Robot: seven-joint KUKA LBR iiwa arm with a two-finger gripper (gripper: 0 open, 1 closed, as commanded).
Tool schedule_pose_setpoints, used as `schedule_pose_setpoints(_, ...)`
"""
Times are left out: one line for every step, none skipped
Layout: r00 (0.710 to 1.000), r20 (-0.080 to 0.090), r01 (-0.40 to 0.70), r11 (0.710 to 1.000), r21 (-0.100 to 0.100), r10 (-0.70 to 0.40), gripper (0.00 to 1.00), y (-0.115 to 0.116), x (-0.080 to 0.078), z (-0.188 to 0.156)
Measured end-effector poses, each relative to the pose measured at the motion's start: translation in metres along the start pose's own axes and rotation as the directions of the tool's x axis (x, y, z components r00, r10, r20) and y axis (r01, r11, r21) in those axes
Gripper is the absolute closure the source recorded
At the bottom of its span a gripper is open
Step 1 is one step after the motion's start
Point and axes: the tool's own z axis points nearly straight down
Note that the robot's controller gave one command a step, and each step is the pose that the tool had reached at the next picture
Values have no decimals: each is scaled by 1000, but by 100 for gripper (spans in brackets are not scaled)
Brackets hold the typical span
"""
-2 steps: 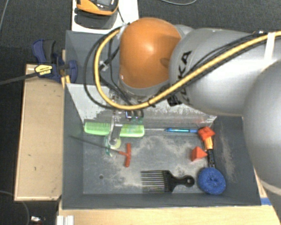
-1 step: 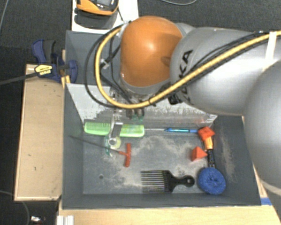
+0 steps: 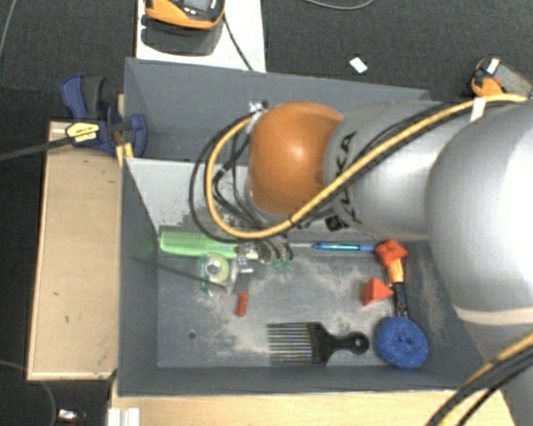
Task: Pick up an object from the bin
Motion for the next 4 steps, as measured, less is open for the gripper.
schedule_pose_setpoints(990,2,141,990,-1,-141,0,-12,3,0)
schedule_pose_setpoints(998,-1,60,998,0,-60,0,-13,6,5)
schedule_pose_setpoints(999,8,43,999,-2,-43,0,2,2,45)
schedule_pose_setpoints(984,11,177,984,0,-177,100,-3,-1,45)
